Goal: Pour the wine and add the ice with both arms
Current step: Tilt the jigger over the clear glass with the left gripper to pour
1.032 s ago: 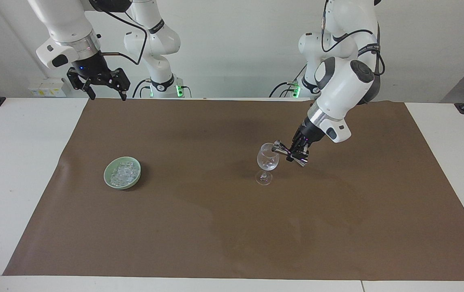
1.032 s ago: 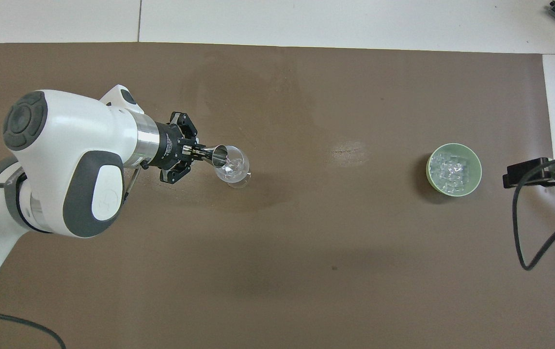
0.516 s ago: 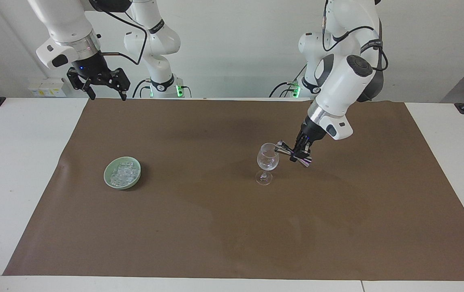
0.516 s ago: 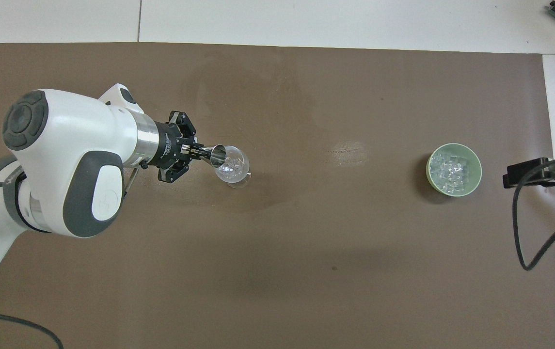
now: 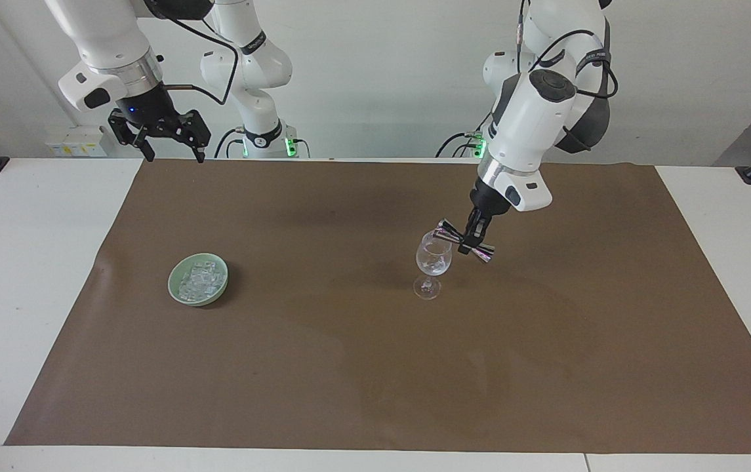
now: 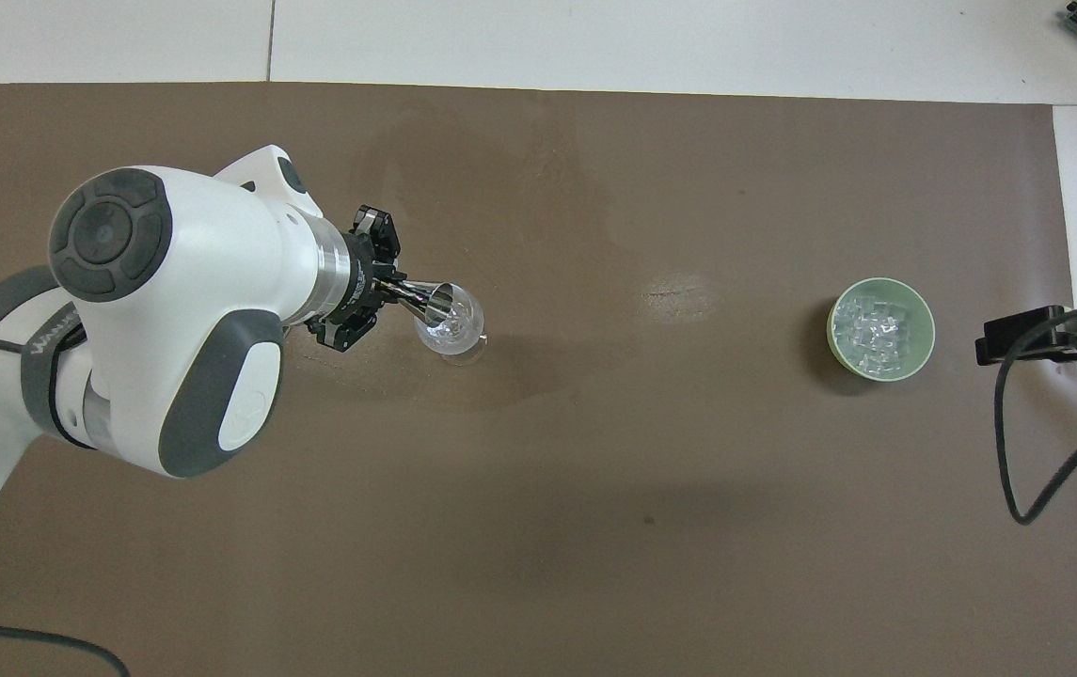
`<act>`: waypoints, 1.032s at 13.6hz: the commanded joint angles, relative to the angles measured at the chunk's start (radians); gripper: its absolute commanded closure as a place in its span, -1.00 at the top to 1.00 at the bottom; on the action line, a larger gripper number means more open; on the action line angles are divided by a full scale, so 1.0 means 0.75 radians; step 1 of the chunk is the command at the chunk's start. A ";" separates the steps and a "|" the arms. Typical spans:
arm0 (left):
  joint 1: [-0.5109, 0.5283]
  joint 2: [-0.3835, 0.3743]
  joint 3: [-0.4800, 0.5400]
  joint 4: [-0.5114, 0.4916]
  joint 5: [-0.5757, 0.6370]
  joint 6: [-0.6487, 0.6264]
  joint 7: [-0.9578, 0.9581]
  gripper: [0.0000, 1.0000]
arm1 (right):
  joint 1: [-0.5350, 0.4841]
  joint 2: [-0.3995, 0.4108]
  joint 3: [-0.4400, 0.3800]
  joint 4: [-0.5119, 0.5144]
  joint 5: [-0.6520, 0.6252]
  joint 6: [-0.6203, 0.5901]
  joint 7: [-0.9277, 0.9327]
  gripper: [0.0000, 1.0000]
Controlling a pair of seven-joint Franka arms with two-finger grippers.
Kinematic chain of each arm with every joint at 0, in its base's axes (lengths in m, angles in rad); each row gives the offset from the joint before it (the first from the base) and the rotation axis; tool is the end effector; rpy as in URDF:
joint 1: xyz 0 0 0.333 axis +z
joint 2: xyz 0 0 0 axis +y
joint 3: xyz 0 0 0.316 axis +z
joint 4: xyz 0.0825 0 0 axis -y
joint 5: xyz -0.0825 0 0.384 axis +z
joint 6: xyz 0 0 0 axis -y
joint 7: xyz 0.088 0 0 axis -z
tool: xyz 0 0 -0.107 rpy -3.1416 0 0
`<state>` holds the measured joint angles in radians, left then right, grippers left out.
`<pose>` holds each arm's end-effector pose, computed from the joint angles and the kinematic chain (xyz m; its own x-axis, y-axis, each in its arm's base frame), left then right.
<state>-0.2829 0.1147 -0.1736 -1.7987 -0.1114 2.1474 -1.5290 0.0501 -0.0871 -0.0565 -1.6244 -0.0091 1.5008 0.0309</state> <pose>0.5542 -0.2728 0.5039 0.4400 0.8906 -0.1147 0.8833 -0.4062 0.2341 0.5198 -0.0058 0.6401 0.9986 -0.0375 -0.0365 -0.0374 -0.9993 0.0053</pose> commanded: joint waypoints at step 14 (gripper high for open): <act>-0.109 0.039 0.025 0.161 0.369 -0.169 -0.076 -1.00 | -0.036 -0.019 -0.006 0.010 0.014 -0.023 -0.015 1.00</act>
<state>-0.3329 0.1206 -0.1732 -1.7355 0.1342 2.0616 -1.5503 0.0409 -0.0989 -0.0637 -1.6233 -0.0091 1.5007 0.0309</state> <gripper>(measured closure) 0.784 0.000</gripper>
